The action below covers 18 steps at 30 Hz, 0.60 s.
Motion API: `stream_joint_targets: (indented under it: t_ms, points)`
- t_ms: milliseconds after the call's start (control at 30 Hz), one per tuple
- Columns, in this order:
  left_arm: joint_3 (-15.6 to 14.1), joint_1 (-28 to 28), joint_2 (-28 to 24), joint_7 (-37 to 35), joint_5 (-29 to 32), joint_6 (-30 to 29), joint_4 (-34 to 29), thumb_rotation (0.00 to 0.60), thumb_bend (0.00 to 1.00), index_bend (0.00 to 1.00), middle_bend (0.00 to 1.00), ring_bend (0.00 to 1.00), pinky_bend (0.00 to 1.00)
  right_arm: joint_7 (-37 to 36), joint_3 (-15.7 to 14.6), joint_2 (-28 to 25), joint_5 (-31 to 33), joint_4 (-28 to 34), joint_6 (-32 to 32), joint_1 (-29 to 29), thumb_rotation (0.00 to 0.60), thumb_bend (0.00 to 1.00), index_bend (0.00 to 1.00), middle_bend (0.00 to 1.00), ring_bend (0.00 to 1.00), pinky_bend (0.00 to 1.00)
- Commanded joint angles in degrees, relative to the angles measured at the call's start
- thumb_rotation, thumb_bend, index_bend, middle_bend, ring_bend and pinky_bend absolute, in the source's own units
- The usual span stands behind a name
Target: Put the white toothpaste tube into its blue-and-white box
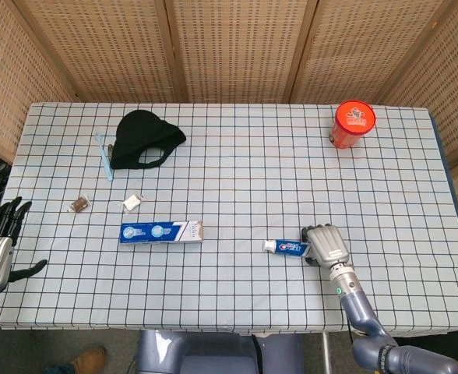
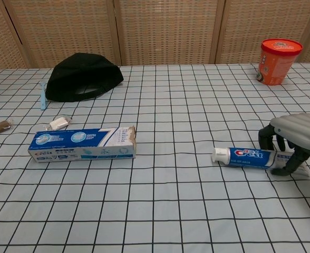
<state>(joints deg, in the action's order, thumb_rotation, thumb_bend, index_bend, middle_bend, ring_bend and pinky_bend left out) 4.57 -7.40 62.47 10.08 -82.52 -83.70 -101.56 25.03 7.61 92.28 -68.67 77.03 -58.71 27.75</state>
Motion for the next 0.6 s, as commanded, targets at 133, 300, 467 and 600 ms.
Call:
stream_joint_targets:
  t_ms: [133, 300, 467, 600]
  points:
    - [-0.05, -0.26, 0.37, 0.63, 0.40, 0.47, 0.13, 0.600, 0.00, 0.00, 0.00, 0.00, 0.00, -4.40, -0.17, -1.77, -1.23, 2.29, -0.20, -0.28, 0.600, 0.57, 0.63, 0.64, 0.58, 0.58]
    - [-0.06, -0.79, 0.65, 0.91, 0.69, 1.40, 0.28, 0.600, 0.00, 0.00, 0.00, 0.00, 0.00, -6.88, -0.28, -4.01, -2.79, 4.81, -1.11, -0.63, 0.600, 0.61, 0.65, 0.66, 0.59, 0.59]
    - [1.14, -4.02, 1.82, 0.86, 0.94, 5.33, 1.53, 0.600, 0.00, 0.00, 0.00, 0.00, 0.00, -11.18, -0.47, -8.23, -5.49, 8.64, -2.81, -1.52, 0.600, 0.62, 0.66, 0.66, 0.60, 0.59]
    - [2.55, -9.15, 4.34, 0.17, 1.25, 11.74, 4.68, 0.600, 0.00, 0.00, 0.00, 0.00, 0.00, -15.45, -1.00, -12.20, -7.72, 11.28, -3.73, -2.34, 0.600, 0.63, 0.66, 0.67, 0.60, 0.59]
